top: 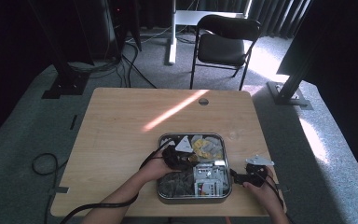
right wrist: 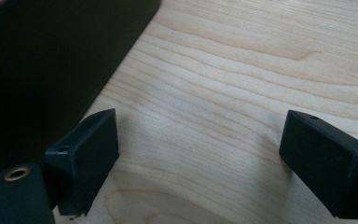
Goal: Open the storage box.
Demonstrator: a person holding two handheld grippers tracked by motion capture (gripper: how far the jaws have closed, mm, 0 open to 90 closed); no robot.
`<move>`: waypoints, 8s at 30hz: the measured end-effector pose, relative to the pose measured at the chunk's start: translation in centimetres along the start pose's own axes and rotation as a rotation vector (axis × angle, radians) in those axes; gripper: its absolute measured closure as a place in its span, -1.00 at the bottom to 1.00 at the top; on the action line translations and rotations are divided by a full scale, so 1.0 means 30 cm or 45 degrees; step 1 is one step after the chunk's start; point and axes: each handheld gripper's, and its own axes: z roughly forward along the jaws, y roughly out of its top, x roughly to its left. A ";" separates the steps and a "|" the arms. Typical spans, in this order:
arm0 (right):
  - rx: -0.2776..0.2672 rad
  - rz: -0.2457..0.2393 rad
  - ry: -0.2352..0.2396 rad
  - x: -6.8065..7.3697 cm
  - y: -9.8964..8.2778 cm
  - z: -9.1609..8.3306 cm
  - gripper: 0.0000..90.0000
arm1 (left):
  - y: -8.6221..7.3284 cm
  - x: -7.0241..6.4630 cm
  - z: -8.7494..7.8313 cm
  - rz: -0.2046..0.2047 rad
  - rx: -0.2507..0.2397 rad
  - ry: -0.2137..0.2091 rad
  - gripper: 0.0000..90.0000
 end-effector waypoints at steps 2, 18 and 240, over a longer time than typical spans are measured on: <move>0.000 0.000 0.000 0.000 0.000 0.000 -0.75 | 0.002 0.001 -0.004 -0.005 -0.007 -0.003 0.30; -0.001 -0.002 -0.001 0.000 0.000 0.000 -0.75 | 0.023 0.016 -0.081 0.011 -0.034 0.045 0.30; 0.000 -0.003 -0.001 0.000 0.000 0.000 -0.75 | -0.540 0.013 -0.261 -0.148 -0.103 0.042 -0.97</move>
